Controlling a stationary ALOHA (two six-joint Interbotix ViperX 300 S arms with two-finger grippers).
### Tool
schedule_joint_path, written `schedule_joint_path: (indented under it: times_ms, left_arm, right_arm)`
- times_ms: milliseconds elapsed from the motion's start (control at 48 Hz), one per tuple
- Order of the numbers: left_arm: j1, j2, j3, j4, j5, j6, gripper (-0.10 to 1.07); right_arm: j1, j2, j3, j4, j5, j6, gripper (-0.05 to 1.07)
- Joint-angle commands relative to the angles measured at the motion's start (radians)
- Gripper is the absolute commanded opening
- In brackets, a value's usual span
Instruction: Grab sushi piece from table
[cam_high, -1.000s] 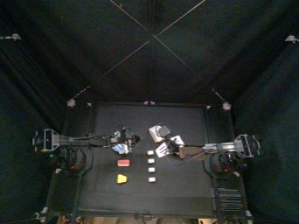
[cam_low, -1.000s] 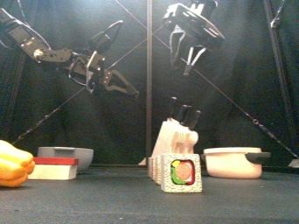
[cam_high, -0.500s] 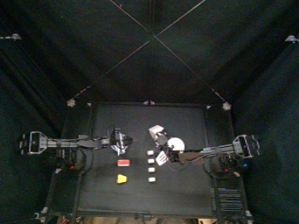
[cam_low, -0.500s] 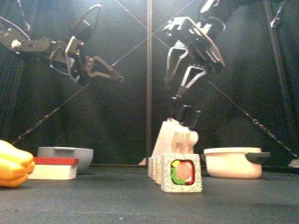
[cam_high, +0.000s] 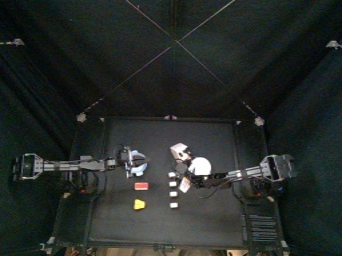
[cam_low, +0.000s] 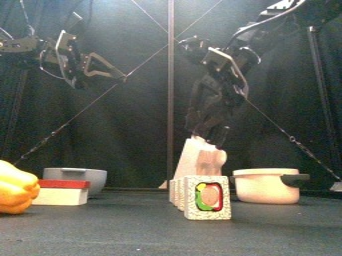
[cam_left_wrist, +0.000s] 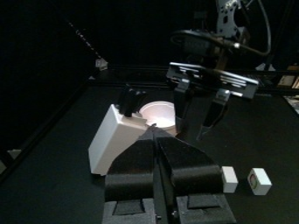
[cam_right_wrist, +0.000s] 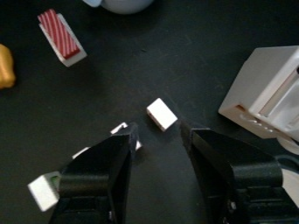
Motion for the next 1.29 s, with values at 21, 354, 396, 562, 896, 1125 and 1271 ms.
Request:
schedule_joint_path:
  times_ms: [21,354,396,562,896,1125,1271]
  left_arm:
    - [0.0,-0.005,-0.009,0.0,-0.011,0.0,0.35]
    - [-0.055,-0.012,0.04,-0.041,-0.011,-0.008,0.35]
    - [-0.075,-0.018,0.052,-0.064,-0.011,-0.005,0.35]
    - [-0.097,-0.06,0.061,-0.112,-0.011,0.005,0.35]
    - [-0.089,-0.112,0.083,-0.104,-0.011,0.003,0.35]
    - [-0.083,-0.112,0.087,-0.104,-0.011,0.003,0.35]
    - [-0.083,-0.112,0.087,-0.106,-0.011,0.003,0.35]
  right_arm:
    - [0.002,0.017,-0.008,-0.031,-0.003,0.002,0.8]
    - [-0.018,0.072,-0.029,-0.038,-0.021,0.003,0.8]
    - [-0.02,0.072,-0.034,-0.038,-0.04,0.003,0.8]
    - [-0.028,0.092,-0.063,-0.048,-0.066,0.0,0.8]
    - [-0.061,0.152,-0.081,-0.057,-0.064,0.002,0.8]
    - [-0.078,0.158,-0.077,-0.055,-0.063,0.002,0.8]
    - [-0.083,0.17,-0.077,-0.055,-0.064,0.002,0.8]
